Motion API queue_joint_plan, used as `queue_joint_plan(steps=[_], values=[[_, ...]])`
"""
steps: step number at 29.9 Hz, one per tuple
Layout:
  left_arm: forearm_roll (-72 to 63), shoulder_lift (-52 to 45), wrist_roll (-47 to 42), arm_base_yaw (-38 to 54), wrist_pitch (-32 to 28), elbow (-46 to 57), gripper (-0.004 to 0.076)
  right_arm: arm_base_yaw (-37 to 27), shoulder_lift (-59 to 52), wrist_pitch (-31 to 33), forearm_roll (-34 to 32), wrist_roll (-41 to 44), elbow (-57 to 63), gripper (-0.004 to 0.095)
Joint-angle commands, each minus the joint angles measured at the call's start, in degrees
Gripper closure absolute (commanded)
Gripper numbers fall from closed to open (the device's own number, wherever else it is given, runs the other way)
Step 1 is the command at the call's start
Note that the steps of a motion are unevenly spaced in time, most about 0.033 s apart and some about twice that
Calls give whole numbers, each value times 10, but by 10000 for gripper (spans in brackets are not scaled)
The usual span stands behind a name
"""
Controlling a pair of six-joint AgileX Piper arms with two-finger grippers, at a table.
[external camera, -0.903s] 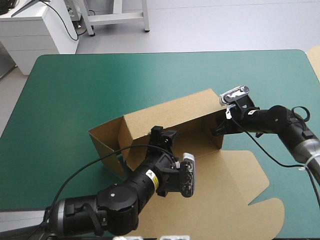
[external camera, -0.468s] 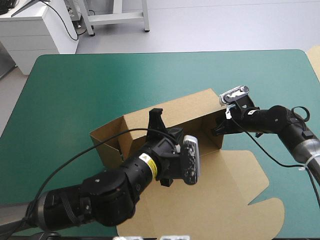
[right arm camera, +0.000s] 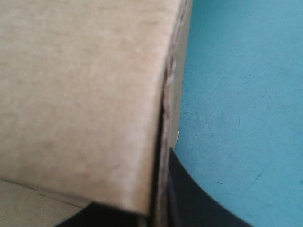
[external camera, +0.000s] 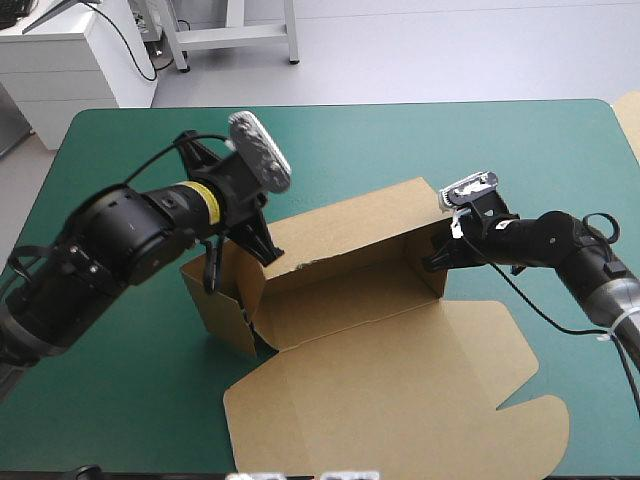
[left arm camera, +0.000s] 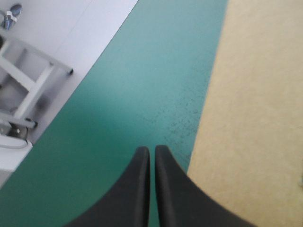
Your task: Fold the box
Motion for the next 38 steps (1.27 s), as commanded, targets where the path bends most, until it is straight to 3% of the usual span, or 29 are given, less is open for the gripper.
queue_joint_plan(steps=[1,5,10,15,20,31,38], values=[[-73,-19,2,91,0,-24,705,4,-16,2,7,1,-15,927],[-147,-19,3,187,51,-24,707,4,-19,29,-7,9,-24,927],[-207,-31,5,276,84,-24,708,4,-33,65,-89,97,-55,927],[-198,-68,4,299,91,-24,722,4,-42,166,-196,229,-112,927],[-190,-94,4,301,91,-24,732,4,-30,252,-217,248,-159,927],[-145,-96,4,301,118,-23,732,4,92,248,-225,279,-236,927],[-147,-96,4,301,97,-23,732,4,243,258,-223,286,-397,927]])
